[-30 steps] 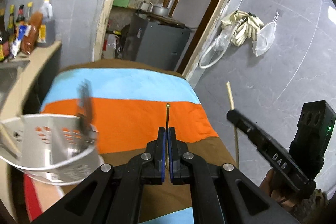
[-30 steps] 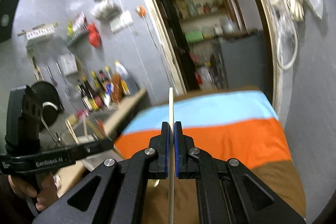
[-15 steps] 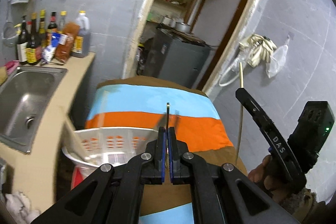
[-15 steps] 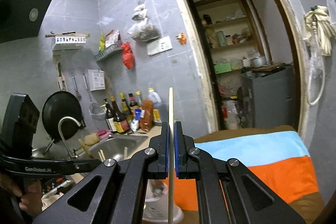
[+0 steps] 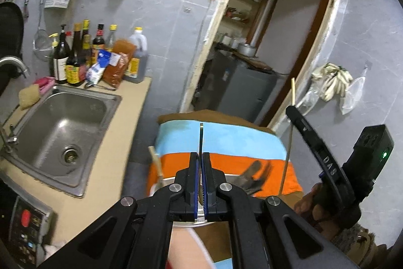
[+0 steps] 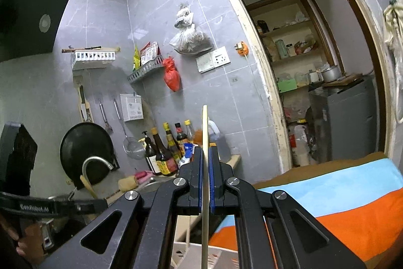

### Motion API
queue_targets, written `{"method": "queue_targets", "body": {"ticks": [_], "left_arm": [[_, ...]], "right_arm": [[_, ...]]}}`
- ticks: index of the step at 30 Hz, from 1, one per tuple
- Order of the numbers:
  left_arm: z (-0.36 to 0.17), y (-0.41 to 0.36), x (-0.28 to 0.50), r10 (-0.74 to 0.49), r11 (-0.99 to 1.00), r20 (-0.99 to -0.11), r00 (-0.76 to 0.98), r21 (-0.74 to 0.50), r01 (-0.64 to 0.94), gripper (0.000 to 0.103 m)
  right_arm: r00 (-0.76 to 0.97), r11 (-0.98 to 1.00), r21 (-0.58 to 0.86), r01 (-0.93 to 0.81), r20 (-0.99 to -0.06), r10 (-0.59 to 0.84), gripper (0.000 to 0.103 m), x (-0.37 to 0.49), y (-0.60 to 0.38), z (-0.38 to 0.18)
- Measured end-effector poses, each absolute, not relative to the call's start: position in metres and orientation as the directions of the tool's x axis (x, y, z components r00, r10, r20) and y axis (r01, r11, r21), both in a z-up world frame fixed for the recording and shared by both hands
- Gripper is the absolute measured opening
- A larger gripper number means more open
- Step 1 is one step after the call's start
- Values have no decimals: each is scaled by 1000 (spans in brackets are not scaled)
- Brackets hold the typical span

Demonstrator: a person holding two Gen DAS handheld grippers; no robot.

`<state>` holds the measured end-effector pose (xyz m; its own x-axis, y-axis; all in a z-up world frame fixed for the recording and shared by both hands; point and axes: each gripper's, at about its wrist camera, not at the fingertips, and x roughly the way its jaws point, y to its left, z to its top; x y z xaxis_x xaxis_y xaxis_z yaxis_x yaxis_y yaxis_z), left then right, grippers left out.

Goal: Organize utensils
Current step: 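Lift the chopstick with the right gripper while the left gripper carries the spoon to the caddy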

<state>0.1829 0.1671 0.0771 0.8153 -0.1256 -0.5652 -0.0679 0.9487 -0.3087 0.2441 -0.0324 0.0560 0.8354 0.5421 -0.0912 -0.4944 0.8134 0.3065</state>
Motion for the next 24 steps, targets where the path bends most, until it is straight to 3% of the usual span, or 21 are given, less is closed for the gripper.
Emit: {"method": "queue_targets", "body": {"ticks": [24], "left_arm": [[30, 170, 224, -109, 959, -674, 730, -265, -101, 3]], "right_arm": [[876, 878, 300, -373, -198, 439, 4, 275, -18, 17]]}}
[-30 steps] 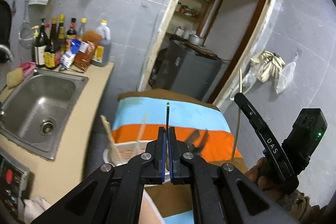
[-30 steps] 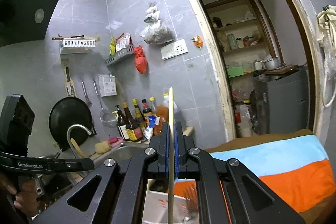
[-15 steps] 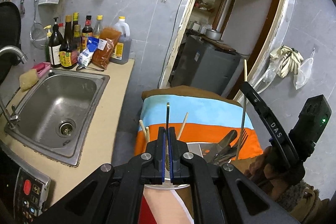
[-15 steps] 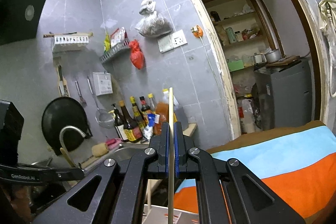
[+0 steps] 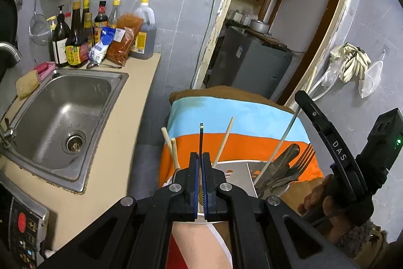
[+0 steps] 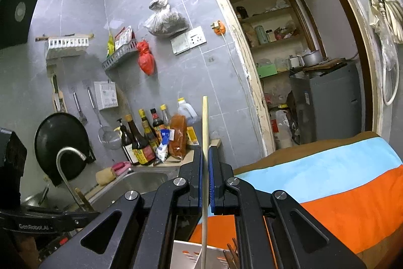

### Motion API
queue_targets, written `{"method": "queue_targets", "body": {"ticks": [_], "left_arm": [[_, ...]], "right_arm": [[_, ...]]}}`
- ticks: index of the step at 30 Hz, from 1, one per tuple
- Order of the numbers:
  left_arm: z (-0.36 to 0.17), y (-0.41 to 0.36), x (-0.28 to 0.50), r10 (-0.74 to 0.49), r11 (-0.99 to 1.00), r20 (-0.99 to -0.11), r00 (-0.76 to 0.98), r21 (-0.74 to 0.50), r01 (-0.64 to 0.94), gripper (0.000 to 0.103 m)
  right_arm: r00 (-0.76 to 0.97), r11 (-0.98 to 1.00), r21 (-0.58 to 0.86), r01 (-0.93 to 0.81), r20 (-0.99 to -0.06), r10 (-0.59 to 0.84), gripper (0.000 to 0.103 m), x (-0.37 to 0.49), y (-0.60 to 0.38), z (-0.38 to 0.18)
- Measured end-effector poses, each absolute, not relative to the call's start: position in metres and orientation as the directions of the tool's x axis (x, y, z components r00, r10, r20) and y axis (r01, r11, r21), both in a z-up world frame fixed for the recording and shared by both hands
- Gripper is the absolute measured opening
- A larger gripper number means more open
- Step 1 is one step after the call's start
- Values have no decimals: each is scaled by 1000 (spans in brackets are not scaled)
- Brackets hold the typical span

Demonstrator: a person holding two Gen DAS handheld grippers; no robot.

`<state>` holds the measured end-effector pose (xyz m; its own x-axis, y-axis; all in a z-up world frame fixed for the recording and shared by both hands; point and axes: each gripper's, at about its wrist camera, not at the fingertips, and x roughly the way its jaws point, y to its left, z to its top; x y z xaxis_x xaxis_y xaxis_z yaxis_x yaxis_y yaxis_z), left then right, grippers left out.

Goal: Organize utensils
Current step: 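Lift the chopstick with the right gripper while the left gripper carries the spoon to the caddy, then open the right gripper to drop the chopstick while the left gripper releases the spoon into the caddy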

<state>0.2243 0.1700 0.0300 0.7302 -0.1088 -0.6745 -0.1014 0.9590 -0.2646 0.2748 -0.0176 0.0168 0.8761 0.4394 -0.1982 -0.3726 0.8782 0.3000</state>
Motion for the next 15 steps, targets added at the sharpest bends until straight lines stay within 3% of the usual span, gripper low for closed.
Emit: {"method": "queue_targets", "body": {"ticks": [15], "left_arm": [[21, 161, 233, -121, 964, -701, 703, -251, -84, 3]], "right_arm": [[870, 898, 230, -375, -248, 427, 4, 267, -18, 17]]}}
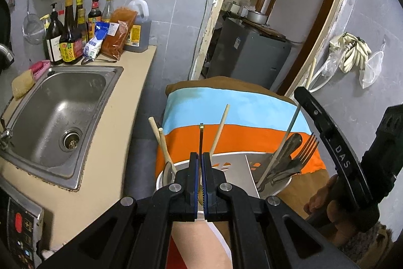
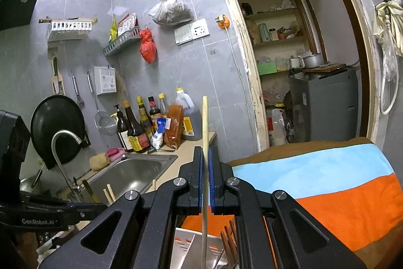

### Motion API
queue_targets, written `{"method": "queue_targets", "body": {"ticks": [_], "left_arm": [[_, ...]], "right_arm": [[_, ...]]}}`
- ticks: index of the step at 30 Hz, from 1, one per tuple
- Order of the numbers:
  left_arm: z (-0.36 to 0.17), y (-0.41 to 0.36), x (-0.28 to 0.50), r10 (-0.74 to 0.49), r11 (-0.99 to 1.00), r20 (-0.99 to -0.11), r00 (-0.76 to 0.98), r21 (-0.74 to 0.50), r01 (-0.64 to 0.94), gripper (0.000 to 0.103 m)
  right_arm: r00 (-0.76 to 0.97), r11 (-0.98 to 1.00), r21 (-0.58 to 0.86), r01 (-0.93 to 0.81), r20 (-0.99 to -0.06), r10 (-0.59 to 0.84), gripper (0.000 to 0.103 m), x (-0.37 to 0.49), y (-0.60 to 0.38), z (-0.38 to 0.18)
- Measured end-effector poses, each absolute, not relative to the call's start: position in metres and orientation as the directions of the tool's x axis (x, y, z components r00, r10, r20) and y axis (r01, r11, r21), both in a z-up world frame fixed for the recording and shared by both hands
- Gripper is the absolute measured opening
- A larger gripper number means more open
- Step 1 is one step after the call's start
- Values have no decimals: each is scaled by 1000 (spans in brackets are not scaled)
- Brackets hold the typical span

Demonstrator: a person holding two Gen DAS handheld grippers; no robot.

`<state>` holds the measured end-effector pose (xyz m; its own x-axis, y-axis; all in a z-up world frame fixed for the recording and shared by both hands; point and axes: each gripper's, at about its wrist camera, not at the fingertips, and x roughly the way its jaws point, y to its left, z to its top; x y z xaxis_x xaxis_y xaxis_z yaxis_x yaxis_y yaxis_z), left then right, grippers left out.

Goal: Organize utensils
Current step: 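Open the right gripper to drop the chopstick while the left gripper releases the spoon into the caddy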

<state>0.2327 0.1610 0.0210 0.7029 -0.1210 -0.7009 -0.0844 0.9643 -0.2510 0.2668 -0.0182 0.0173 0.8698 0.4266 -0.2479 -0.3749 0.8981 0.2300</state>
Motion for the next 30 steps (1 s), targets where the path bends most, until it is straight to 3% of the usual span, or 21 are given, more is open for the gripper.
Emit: {"method": "queue_targets", "body": {"ticks": [6, 9, 11, 16, 19, 22, 27, 30], "left_arm": [[15, 161, 234, -138, 960, -709, 691, -269, -84, 5], [14, 161, 233, -138, 957, -707, 694, -275, -89, 11], [15, 162, 231, -147, 953, -697, 702, -289, -87, 25], [21, 164, 224, -159, 940, -654, 740, -329, -89, 47], [24, 163, 219, -156, 938, -636, 756, -335, -87, 51], [27, 160, 214, -144, 942, -624, 768, -323, -86, 60], [31, 156, 203, -137, 948, -593, 793, -310, -68, 72], [33, 152, 196, -124, 955, -585, 802, -291, -64, 77]], "right_arm": [[855, 899, 228, -374, -290, 429, 6, 264, -20, 16], [850, 900, 224, -375, -304, 430, 14, 261, -21, 15], [850, 900, 227, -372, -306, 429, 24, 257, -24, 16], [859, 907, 218, -360, -301, 414, 25, 248, -31, 22], [871, 915, 203, -349, -290, 396, 27, 239, -36, 28], [880, 922, 193, -337, -285, 381, 38, 231, -40, 34], [887, 933, 179, -312, -297, 354, 41, 219, -48, 40], [891, 939, 175, -295, -304, 337, 51, 211, -55, 42]]}}
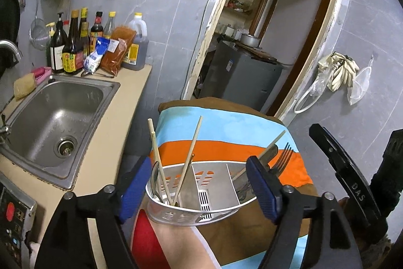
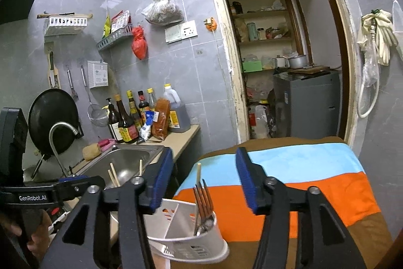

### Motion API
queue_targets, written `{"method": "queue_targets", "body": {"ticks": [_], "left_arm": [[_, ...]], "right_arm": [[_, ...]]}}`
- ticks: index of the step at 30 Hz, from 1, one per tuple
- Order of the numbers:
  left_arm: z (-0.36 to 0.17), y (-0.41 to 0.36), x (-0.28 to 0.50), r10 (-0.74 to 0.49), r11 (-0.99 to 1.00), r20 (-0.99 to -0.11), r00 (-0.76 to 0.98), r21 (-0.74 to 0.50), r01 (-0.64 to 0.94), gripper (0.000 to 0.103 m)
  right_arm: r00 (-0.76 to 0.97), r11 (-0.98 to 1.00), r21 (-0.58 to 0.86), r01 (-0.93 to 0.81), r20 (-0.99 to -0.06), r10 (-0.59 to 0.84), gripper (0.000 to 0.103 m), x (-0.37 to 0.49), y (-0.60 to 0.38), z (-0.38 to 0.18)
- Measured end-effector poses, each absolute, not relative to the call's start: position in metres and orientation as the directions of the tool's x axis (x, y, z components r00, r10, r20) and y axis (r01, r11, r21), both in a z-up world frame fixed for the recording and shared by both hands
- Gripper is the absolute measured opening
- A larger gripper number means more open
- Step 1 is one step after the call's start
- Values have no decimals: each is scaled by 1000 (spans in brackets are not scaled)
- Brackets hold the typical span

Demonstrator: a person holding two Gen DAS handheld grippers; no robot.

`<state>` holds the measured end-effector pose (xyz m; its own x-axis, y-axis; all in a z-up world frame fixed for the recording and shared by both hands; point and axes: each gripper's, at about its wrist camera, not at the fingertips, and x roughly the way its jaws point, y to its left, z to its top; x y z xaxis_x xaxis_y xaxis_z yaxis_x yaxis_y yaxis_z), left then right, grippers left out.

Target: Organize utensils

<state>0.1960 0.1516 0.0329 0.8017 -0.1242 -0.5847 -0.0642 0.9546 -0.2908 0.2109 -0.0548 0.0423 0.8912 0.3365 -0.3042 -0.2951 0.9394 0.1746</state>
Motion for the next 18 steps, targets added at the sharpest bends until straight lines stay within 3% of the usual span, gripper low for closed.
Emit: {"method": "queue_targets", "body": {"ticks": [5, 18], "left_arm": [[34, 148, 189, -99, 960, -580, 808, -270, -76, 88], [36, 124, 159, -95, 971, -525, 846, -236, -37, 99]], "right_arm": [[895, 952, 155, -263, -328, 301, 64, 197, -65, 45], [909, 981, 111, -158, -372, 189, 88, 152, -103, 47]]}}
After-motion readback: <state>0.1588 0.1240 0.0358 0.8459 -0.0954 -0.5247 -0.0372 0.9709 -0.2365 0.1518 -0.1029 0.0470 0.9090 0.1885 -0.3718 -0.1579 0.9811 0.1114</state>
